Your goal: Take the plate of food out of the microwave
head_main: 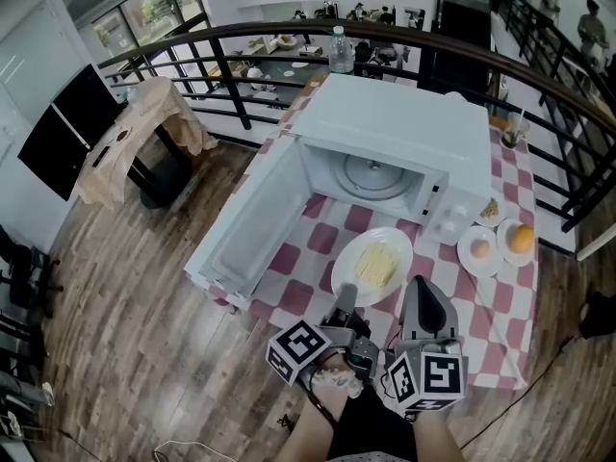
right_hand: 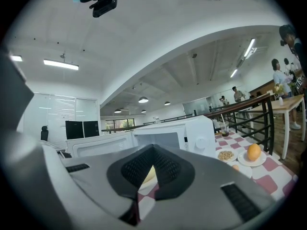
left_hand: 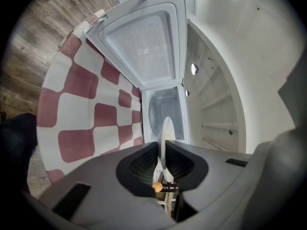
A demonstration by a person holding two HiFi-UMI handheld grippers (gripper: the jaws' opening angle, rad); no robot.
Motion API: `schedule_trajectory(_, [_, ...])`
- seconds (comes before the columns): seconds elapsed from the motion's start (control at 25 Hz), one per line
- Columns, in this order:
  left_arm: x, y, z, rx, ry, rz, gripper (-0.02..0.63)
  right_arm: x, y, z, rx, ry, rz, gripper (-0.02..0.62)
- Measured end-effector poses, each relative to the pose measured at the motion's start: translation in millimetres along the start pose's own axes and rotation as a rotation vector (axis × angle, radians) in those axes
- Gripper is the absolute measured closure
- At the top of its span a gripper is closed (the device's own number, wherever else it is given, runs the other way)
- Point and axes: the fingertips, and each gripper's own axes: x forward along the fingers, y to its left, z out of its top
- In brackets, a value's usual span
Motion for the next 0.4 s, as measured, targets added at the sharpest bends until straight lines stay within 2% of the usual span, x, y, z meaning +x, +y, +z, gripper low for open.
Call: schedule_trajectory(0.4, [-3.8, -1.0, -3.8, 0.002, -0.005, -0.005, 0.549, -8.1, -2.4, -0.4, 0.001, 0.000, 0.002, 0.601])
